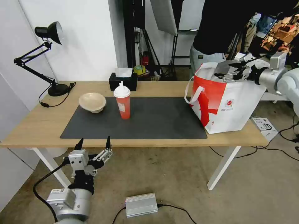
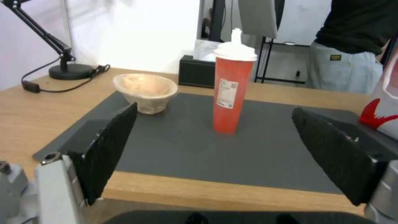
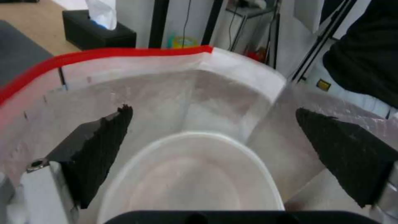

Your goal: Pick up the trash from the table and place it into the takeout bag.

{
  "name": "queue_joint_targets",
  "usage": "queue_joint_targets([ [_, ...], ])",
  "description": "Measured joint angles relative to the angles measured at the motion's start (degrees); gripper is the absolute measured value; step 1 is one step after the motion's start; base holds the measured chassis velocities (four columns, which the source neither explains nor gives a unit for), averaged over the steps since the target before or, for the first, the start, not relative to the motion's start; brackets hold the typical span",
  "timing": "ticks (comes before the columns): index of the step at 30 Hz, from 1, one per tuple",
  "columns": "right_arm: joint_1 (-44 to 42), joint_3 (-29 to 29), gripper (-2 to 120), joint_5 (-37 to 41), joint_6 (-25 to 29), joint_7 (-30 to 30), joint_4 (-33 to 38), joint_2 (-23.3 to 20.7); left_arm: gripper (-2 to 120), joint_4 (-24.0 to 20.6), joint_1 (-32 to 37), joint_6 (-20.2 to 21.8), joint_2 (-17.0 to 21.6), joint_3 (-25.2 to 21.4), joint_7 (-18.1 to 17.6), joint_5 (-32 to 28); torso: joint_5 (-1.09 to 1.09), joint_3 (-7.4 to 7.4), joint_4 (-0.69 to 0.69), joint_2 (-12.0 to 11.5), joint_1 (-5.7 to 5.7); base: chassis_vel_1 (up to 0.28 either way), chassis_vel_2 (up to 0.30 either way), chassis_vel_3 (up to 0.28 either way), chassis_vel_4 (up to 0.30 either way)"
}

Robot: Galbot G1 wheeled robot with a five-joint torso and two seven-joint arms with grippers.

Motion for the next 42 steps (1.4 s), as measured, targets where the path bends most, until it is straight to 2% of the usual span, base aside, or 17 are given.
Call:
queue_joint_targets([
  [15, 1.52, -1.45, 100, -0.47, -0.68, -0.21, -0.07, 0.05, 100, 0.00, -0.62, -0.01, 0.09, 0.13, 0.00, -0.14, 0.00, 0.00, -0.01, 0.00, 0.00, 0.000, 0.000, 0.000, 0.000],
  [23, -1.18, 1.47, 100, 2.29, 1.11, 2.65, 2.35, -0.19, 100, 0.00, -0.70, -0.02, 0.09, 0.10, -0.02, -0.24, 0.00, 0.00, 0.00, 0.00, 0.00, 0.000, 0.000, 0.000, 0.000],
  [26, -6.81, 6.99, 100, 6.95, 4.01, 10.08, 8.60, -0.81, 100, 0.00, -0.86, -0.02, 0.16, 0.15, -0.01, -0.31, 0.00, 0.00, -0.01, 0.00, 0.00, 0.000, 0.000, 0.000, 0.000],
  [27, -6.81, 6.99, 100, 6.95, 4.01, 10.08, 8.60, -0.81, 100, 0.00, -0.86, -0.02, 0.16, 0.15, -0.01, -0.31, 0.00, 0.00, -0.01, 0.00, 0.00, 0.000, 0.000, 0.000, 0.000],
  [30, -15.17, 14.53, 100, 11.43, 7.79, 22.16, 18.49, -1.21, 100, 0.00, -0.88, -0.02, 0.18, 0.26, -0.02, -0.34, 0.00, 0.00, 0.00, 0.00, 0.00, 0.000, 0.000, 0.000, 0.000],
  [31, -15.17, 14.53, 100, 11.43, 7.79, 22.16, 18.49, -1.21, 100, 0.00, -0.88, -0.02, 0.18, 0.26, -0.02, -0.34, 0.00, 0.00, 0.00, 0.00, 0.00, 0.000, 0.000, 0.000, 0.000],
  [33, -21.14, 19.35, 100, 12.98, 10.04, 28.43, 25.90, -2.10, 100, 0.00, -0.74, -0.08, 0.23, 0.03, -0.02, -0.35, -0.01, 0.00, 0.00, 0.00, 0.00, 0.000, 0.000, 0.000, 0.000],
  [35, -26.10, 22.80, 100, 13.25, 11.54, 29.80, 31.13, -3.10, 100, 0.01, -0.42, -0.11, 0.41, -0.25, -0.06, -0.42, -0.01, -0.01, 0.00, 0.00, 0.00, 0.000, 0.000, 0.000, 0.000],
  [36, -26.10, 22.80, 100, 13.25, 11.54, 29.80, 31.13, -3.10, 100, 0.01, -0.42, -0.11, 0.41, -0.25, -0.06, -0.42, -0.01, -0.01, 0.00, 0.00, 0.00, 0.000, 0.000, 0.000, 0.000],
  [39, -34.20, 27.44, 100, 11.54, 14.39, 33.88, 38.52, -3.69, 100, 0.00, -0.27, -0.42, 0.40, -0.61, -0.34, -0.45, -0.01, -0.01, -0.02, 0.00, -0.01, 0.000, 0.000, 0.000, 0.000],
  [42, -36.90, 28.67, 100, 10.63, 16.03, 35.92, 40.89, -3.10, 100, 0.00, -0.30, -0.88, 0.31, -0.73, -0.59, -0.43, -0.02, -0.01, -0.01, 0.00, -0.01, 0.000, 0.000, 0.000, 0.000],
])
